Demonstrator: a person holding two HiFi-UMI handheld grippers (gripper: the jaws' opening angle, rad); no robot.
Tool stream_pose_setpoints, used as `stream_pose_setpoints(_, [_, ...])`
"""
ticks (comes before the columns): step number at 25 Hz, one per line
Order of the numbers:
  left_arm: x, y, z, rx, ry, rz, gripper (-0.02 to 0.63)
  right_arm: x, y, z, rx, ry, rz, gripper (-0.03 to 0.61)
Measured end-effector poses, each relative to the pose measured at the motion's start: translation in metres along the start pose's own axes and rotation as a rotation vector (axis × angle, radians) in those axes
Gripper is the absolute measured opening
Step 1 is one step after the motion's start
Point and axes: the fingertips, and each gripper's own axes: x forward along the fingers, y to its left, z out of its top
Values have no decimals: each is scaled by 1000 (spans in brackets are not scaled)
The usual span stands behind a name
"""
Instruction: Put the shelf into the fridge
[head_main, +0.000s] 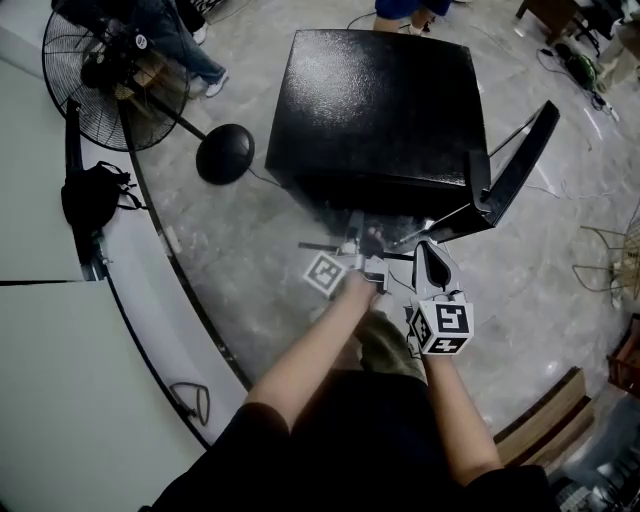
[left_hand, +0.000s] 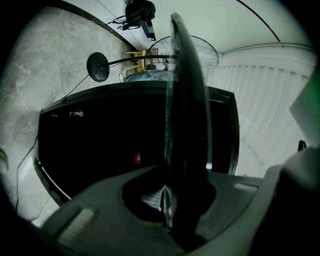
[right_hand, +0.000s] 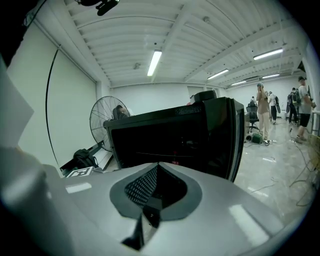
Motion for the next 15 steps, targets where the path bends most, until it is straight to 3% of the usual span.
stream_pose_setpoints(15, [28, 7, -7, -3, -14, -12, 17, -11, -35, -18, 18, 14, -86, 0])
